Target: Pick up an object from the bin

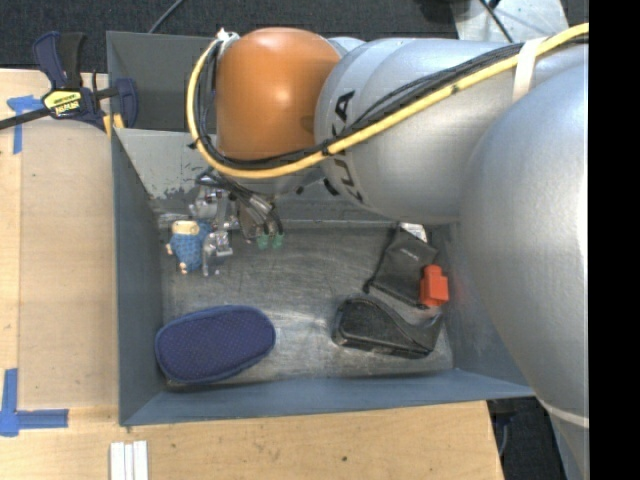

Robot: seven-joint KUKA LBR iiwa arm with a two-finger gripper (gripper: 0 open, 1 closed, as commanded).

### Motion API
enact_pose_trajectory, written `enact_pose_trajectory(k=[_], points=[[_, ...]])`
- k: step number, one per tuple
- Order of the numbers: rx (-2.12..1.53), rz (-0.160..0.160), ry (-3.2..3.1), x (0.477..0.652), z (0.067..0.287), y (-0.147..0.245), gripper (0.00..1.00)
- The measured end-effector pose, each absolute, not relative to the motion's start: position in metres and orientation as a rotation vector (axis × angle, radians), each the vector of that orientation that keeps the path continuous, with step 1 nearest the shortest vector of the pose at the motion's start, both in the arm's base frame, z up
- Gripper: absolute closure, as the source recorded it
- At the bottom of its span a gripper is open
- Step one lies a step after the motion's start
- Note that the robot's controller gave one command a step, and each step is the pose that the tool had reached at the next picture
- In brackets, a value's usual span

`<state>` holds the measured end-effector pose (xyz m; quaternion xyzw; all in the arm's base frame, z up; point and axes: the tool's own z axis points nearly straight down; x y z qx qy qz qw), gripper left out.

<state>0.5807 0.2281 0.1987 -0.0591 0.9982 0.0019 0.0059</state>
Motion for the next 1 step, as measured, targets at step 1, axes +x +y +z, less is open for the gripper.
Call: enact_pose_trajectory(k=[1], points=[[-0.605, -0.002, 3.072, 0.5827, 0.2932, 0.1499, 1.0]])
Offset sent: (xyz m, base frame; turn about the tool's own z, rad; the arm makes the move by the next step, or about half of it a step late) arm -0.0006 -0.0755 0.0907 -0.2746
